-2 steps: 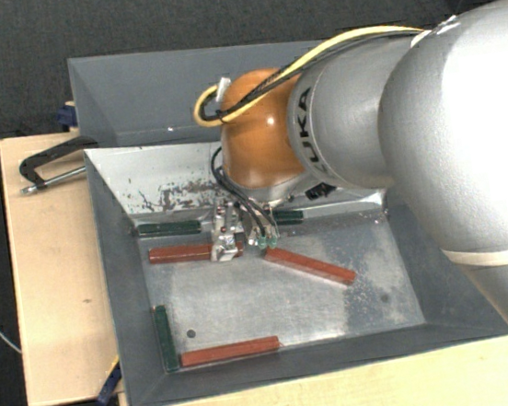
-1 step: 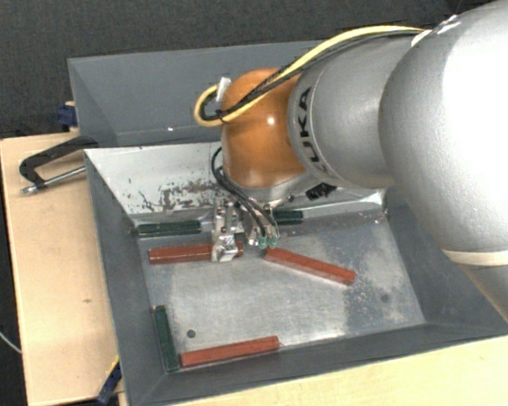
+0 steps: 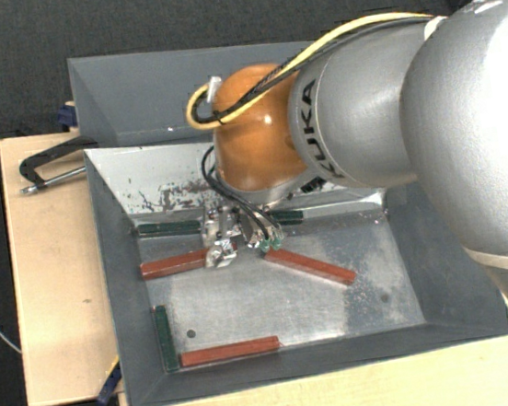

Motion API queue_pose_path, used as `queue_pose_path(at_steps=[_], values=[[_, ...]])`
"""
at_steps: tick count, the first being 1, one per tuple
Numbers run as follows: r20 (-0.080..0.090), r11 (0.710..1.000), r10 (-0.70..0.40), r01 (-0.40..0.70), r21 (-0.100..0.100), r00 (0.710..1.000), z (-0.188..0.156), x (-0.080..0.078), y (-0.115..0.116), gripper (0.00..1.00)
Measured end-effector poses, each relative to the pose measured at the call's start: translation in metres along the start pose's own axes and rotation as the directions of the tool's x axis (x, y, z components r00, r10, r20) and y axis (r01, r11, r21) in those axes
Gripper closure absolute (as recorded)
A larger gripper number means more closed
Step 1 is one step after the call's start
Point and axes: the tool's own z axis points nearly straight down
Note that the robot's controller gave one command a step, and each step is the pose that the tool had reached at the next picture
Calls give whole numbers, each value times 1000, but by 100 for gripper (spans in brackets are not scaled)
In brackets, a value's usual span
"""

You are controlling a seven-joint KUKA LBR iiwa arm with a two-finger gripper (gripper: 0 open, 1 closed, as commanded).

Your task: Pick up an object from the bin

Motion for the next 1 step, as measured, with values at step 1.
queue_pose_path(at_steps=[1], values=[[-8,989,-146,146,-1,989,-167,15,-23,100]])
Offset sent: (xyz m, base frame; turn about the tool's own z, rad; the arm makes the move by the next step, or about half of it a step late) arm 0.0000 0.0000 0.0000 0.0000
